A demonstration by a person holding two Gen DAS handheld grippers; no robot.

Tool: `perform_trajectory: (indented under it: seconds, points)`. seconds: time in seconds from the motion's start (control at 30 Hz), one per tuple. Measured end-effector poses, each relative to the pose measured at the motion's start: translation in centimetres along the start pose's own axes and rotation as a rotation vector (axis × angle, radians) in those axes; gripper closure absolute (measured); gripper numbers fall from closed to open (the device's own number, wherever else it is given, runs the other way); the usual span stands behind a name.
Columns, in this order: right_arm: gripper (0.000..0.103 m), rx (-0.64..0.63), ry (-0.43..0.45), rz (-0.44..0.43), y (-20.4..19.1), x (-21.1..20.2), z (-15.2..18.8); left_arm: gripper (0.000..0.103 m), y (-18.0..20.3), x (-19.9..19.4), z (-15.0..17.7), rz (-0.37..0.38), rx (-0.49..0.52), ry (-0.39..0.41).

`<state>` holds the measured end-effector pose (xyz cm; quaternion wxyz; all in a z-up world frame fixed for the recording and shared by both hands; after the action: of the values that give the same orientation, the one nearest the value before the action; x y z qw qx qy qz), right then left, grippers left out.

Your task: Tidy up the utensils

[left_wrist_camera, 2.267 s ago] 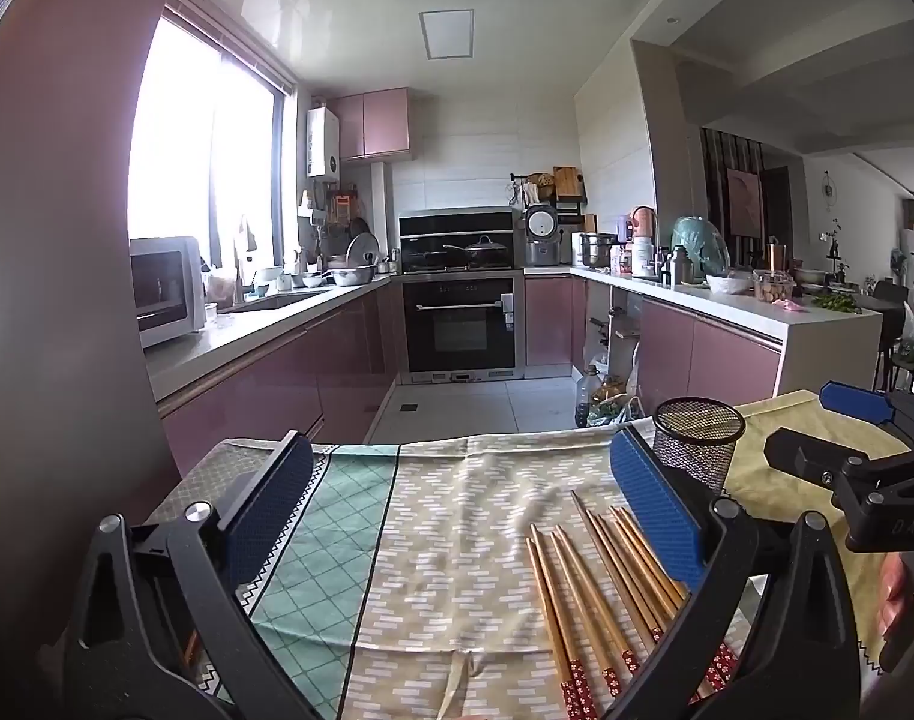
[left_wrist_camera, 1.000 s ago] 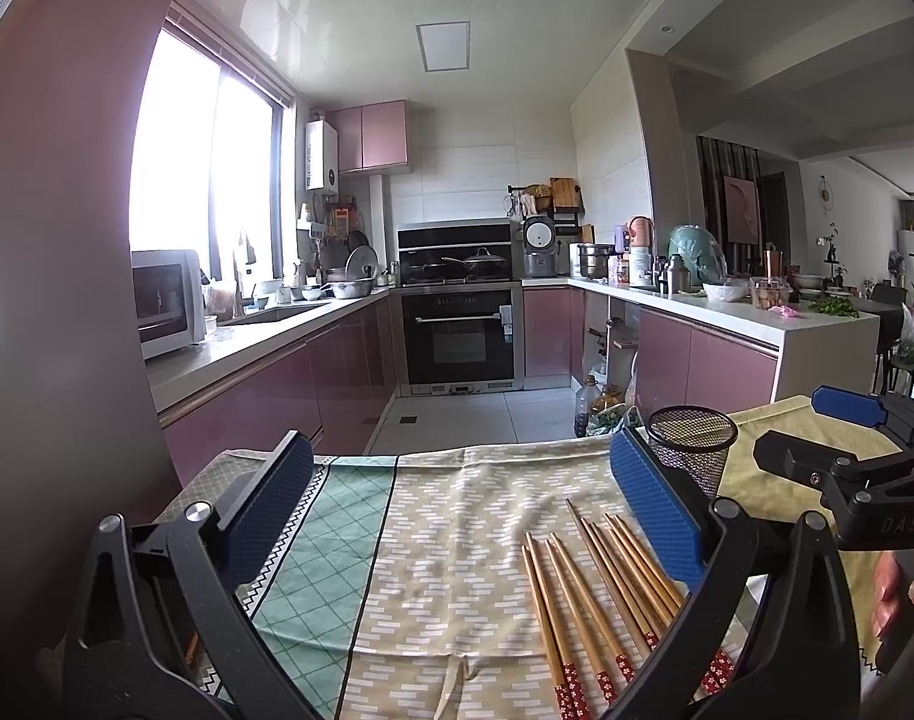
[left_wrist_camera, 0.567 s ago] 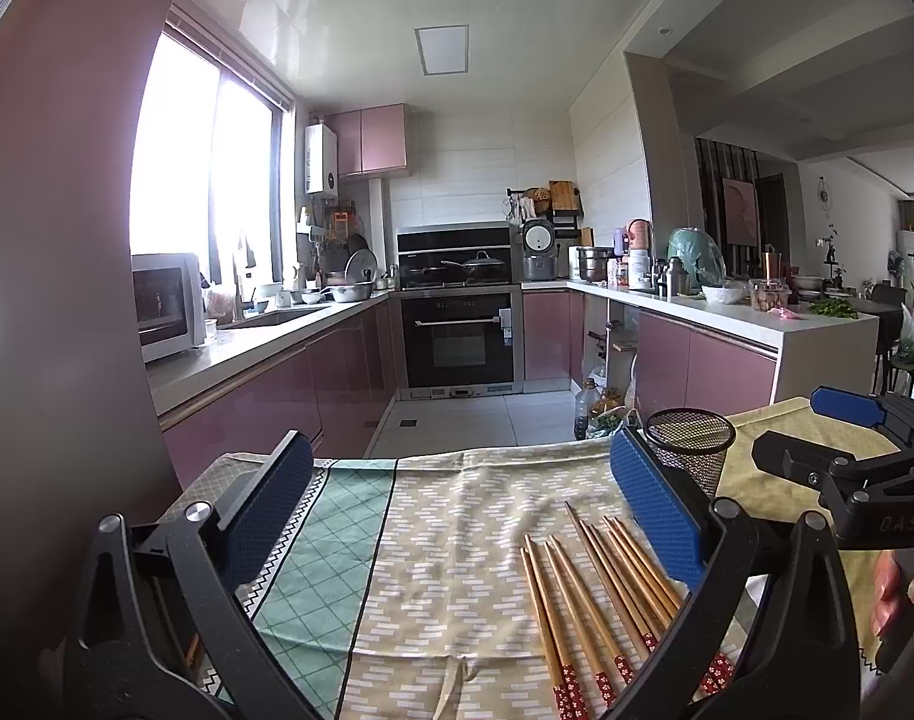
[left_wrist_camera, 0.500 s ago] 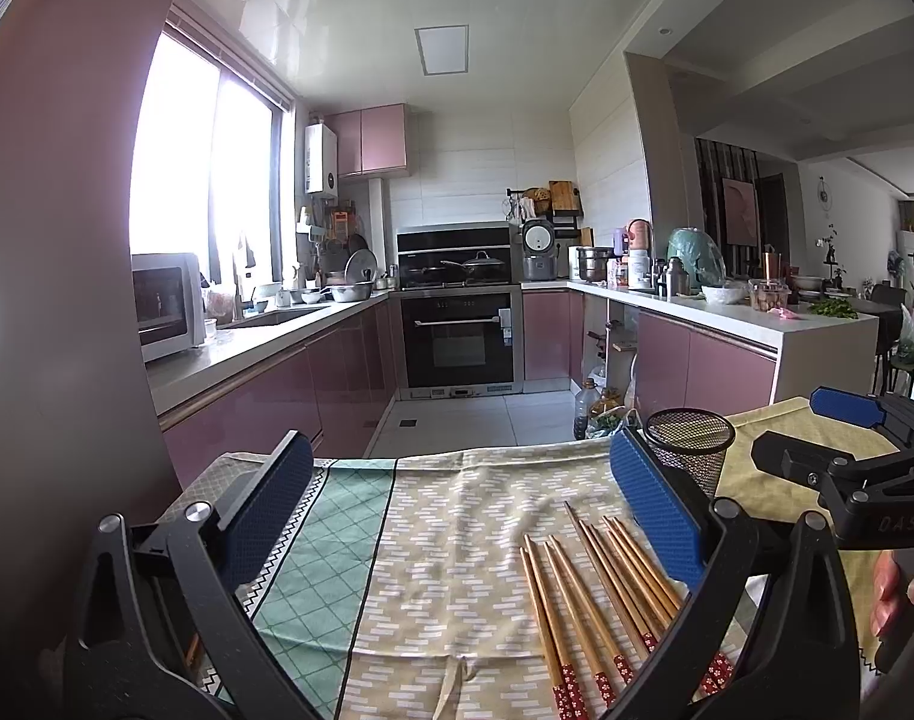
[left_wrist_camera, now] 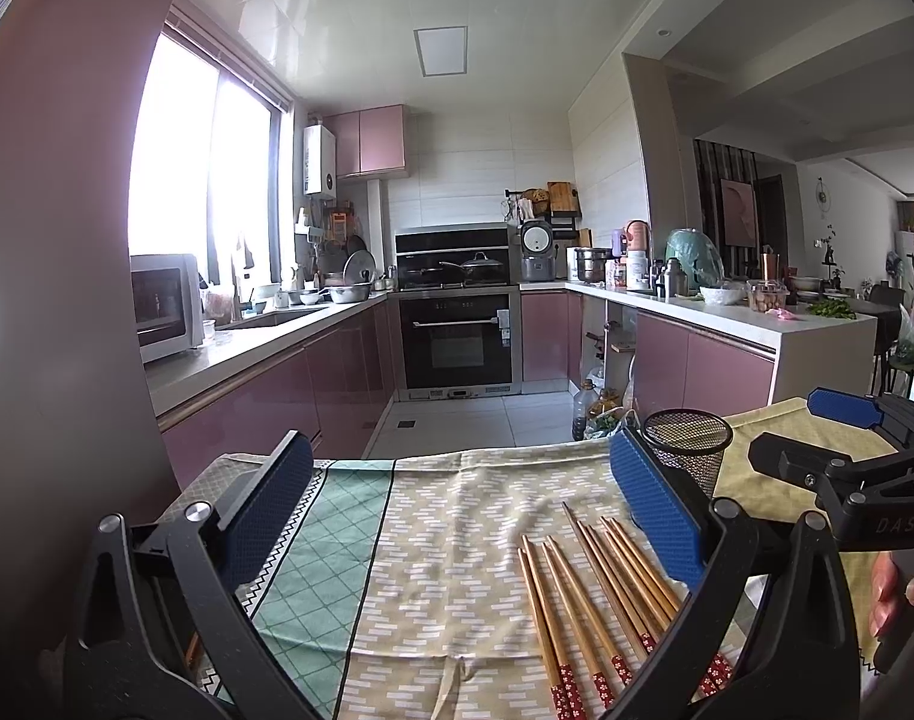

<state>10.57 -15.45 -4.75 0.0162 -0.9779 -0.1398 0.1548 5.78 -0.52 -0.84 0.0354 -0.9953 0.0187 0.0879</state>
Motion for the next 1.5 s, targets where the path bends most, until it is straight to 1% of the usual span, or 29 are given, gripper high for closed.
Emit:
perform_trajectory:
  seconds: [1.5]
  points:
    - [0.006, 0.004, -0.005, -0.009, 0.1, 0.07, -0.41, 0.005, 0.28, -0.12, 0.27, 0.01, -0.001, -0.005]
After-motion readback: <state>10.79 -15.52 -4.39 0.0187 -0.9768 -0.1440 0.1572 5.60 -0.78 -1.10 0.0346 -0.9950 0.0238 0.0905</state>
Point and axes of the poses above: each gripper's, at about its wrist camera, not at the fingertips, and x roughly the way its jaws point, y to its right, z to its underside, the point moved 7 cm from there along x, roughly the way its jaws point, and after that the axes turned 1 degree about z, right-handed, at the moved point
